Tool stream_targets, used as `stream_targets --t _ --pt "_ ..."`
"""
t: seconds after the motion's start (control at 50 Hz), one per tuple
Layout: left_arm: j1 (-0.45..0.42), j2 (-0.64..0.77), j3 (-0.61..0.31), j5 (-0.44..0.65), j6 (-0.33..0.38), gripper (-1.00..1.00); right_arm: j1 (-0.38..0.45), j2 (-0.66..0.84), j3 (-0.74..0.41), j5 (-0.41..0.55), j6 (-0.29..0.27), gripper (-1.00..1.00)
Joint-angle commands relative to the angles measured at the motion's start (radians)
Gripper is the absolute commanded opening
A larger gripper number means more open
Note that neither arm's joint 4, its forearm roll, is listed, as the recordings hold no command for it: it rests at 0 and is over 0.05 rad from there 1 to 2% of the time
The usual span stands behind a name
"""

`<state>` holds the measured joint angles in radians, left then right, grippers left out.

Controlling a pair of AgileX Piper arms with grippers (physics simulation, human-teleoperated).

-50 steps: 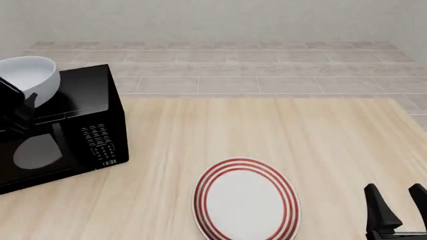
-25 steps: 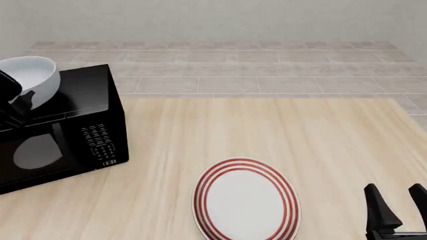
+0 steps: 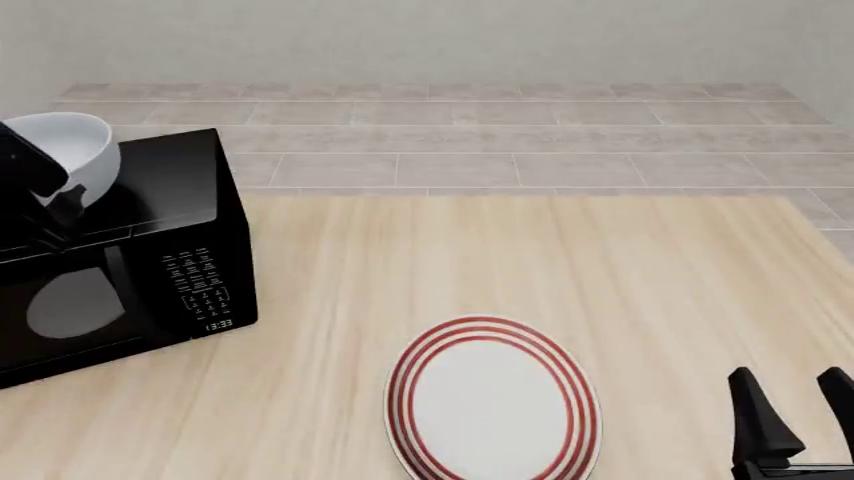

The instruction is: Pick up the white bowl and put it on the plate.

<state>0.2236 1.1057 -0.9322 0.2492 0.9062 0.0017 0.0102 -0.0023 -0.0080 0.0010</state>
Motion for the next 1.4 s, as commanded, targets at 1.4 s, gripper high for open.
stream_targets --t 1.4 --pt "0.064 0.233 0.031 -0.193 -0.038 1.0 -0.002 0.0 0.0 0.002 -0.001 1.0"
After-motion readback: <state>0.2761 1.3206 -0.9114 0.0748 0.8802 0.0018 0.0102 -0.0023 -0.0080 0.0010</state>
